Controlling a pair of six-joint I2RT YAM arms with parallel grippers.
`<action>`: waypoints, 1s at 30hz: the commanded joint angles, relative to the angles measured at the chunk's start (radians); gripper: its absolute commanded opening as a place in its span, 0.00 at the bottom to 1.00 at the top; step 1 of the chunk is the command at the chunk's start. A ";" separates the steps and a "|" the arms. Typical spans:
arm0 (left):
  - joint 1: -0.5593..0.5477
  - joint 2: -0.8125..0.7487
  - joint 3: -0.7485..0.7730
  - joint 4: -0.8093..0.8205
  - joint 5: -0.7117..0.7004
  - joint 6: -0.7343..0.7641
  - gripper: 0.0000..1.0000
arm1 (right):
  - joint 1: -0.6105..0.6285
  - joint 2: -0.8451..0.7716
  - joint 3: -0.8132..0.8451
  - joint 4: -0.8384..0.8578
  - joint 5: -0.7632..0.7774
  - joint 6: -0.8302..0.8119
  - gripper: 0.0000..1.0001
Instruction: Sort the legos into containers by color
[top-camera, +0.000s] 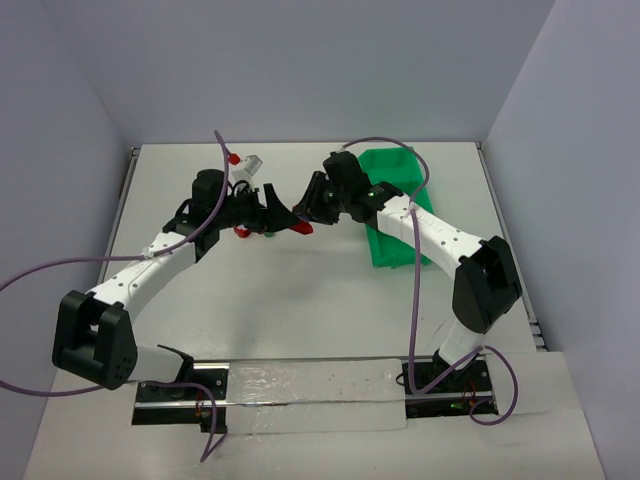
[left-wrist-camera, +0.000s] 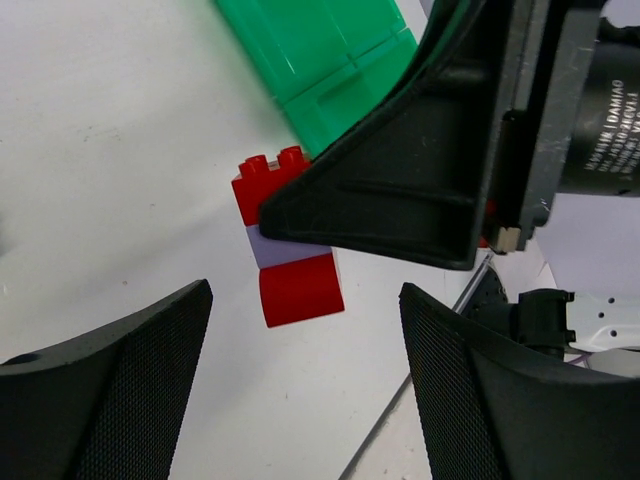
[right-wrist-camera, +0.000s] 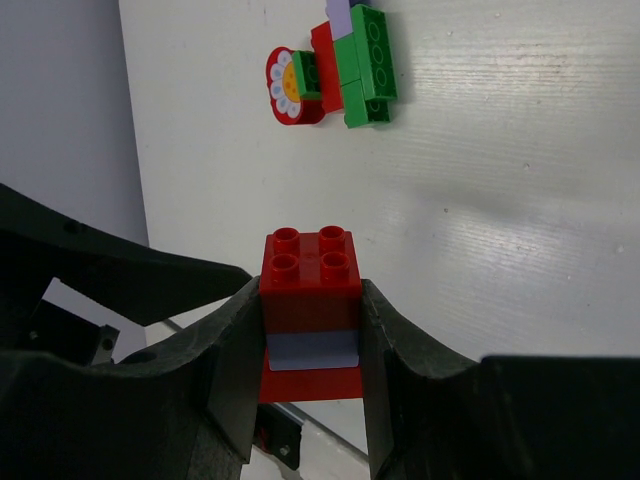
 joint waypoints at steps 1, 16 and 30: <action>-0.015 0.029 0.028 0.065 -0.025 -0.015 0.80 | -0.008 -0.025 0.030 0.021 -0.005 0.001 0.11; -0.024 0.058 0.035 0.046 -0.052 -0.008 0.07 | -0.030 -0.060 0.004 0.030 0.006 0.000 0.11; -0.024 0.059 0.015 0.023 -0.045 -0.002 0.00 | -0.226 -0.146 -0.090 0.037 0.007 -0.039 0.11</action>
